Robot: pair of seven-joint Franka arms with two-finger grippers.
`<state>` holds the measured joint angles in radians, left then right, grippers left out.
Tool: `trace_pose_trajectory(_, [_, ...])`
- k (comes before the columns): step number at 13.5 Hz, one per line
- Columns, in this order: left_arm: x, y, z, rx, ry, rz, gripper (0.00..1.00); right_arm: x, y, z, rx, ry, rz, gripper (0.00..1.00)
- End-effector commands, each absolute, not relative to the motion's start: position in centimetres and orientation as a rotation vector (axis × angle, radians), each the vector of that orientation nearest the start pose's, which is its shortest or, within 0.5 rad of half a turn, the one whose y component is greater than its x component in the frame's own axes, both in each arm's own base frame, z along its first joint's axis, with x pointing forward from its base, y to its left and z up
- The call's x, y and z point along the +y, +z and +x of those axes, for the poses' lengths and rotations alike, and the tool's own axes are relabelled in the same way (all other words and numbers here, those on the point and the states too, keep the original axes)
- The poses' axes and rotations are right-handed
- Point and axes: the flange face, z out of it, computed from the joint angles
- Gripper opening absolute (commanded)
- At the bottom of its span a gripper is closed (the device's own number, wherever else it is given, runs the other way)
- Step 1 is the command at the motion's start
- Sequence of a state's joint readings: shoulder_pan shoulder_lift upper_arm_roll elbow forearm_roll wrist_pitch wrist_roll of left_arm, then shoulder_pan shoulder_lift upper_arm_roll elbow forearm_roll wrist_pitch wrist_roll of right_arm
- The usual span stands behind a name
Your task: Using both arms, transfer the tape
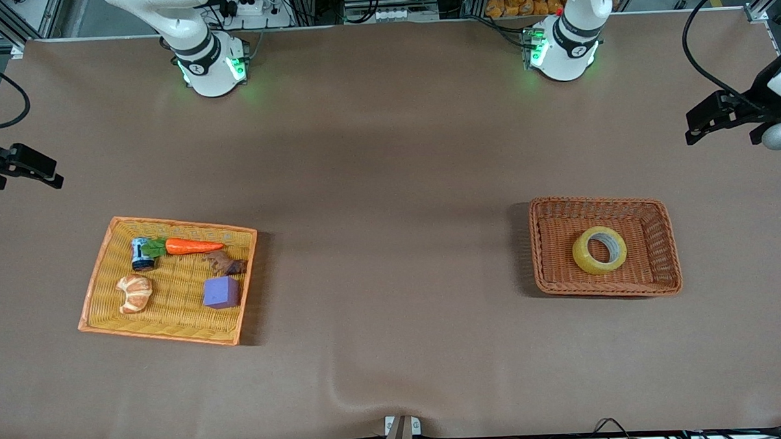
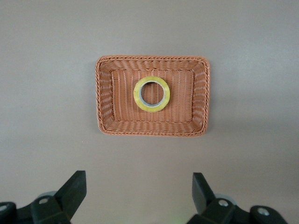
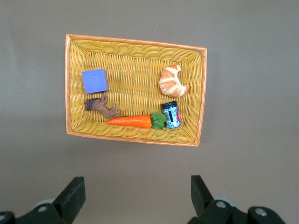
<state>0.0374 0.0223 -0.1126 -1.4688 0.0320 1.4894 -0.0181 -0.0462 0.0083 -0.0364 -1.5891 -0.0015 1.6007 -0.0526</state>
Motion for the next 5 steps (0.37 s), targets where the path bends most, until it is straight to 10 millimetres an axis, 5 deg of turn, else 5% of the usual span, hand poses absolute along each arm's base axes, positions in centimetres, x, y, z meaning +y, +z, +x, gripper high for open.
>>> trace_pose_trajectory(1, [-3.49, 65.59, 54.98, 0.112, 0.013, -3.12, 1.0, -4.86, 61.42, 55.74, 0.039, -0.017, -3.124, 1.0])
trace_pose_trajectory(5, [-3.32, 65.57, 54.98, 0.107, 0.016, -3.12, 1.0, -4.86, 61.39, 55.71, 0.039, -0.012, -3.124, 1.0])
